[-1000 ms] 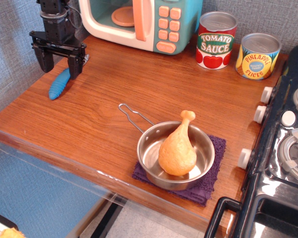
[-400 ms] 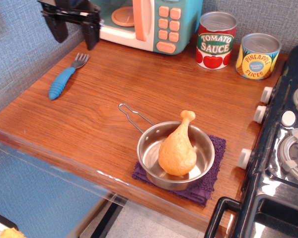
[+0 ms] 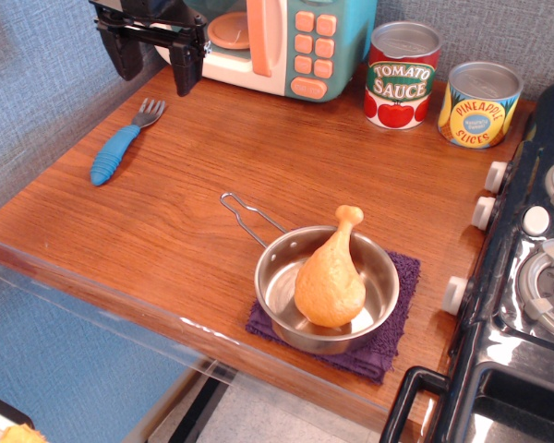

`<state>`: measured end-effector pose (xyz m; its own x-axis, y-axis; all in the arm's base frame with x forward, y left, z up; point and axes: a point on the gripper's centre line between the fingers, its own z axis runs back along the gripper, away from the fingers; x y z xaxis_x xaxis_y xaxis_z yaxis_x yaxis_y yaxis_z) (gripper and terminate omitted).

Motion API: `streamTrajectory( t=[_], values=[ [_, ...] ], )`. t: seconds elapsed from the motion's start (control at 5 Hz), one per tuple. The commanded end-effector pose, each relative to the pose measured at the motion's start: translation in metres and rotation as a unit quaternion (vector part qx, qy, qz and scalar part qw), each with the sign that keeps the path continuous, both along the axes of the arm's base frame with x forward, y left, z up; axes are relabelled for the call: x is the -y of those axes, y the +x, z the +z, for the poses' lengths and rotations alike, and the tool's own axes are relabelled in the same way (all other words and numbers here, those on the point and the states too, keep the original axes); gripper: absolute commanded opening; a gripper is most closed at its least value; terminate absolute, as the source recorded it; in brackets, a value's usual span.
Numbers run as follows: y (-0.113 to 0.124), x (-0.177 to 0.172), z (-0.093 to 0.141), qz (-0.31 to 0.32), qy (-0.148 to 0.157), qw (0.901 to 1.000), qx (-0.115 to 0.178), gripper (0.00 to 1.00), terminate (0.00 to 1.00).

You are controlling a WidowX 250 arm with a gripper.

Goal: Move the fork to the left edge of the table

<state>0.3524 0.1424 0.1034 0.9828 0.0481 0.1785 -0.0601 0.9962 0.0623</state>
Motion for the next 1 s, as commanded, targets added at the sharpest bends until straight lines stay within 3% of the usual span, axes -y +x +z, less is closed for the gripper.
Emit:
streamTrajectory(
  t=[0.0,0.6,0.8],
  values=[
    [-0.0029,-0.0009,0.0302,-0.001,0.013,0.9994,0.032,1.0,0.0],
    [-0.0029,-0.0009,0.0302,-0.001,0.013,0.9994,0.032,1.0,0.0],
    [-0.0029,-0.0009,0.0302,-0.001,0.013,0.9994,0.032,1.0,1.0]
  ],
)
